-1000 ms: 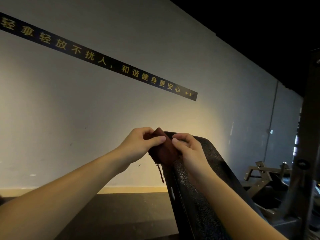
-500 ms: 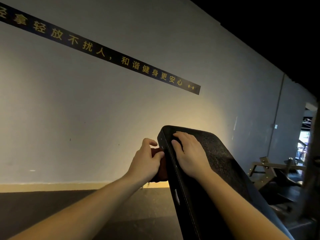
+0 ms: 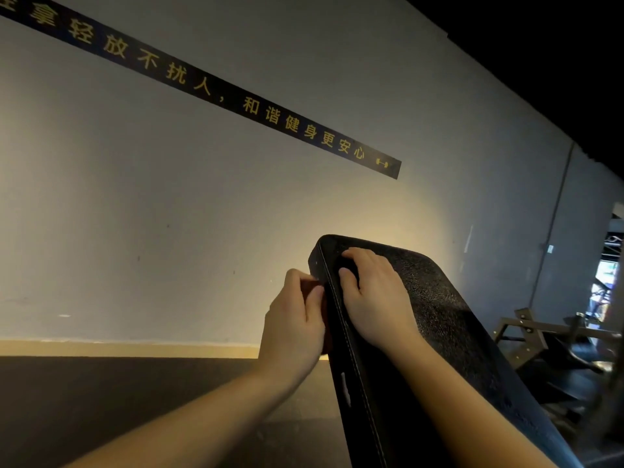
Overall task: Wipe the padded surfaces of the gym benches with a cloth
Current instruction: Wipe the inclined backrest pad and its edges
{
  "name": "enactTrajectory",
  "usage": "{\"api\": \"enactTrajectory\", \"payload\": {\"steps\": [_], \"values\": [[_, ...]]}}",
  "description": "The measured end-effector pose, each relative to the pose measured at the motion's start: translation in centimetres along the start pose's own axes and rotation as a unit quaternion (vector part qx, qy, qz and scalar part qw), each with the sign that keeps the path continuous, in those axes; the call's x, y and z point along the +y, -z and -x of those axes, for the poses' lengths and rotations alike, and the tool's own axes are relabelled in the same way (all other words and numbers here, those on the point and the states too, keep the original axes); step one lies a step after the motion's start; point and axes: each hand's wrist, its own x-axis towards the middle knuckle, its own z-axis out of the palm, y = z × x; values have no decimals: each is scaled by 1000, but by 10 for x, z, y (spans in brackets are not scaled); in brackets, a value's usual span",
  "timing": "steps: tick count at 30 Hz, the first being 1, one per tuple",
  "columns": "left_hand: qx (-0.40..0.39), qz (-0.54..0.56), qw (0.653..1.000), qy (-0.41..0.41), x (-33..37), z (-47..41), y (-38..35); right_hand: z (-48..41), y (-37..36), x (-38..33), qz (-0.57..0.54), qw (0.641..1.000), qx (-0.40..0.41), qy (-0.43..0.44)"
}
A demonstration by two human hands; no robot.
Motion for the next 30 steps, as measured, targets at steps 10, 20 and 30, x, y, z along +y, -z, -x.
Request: {"api": "enactTrajectory", "payload": {"steps": [10, 20, 30], "values": [[23, 9, 1000, 8, -3, -13, 4, 1, 1, 2, -4, 1000, -5, 6], [31, -67, 997, 19, -4, -67, 4, 0, 1, 3, -12, 1000, -9, 0], [-99, -35, 994, 26, 7, 22, 27, -1, 0, 1, -6, 1000, -10, -9]]}}
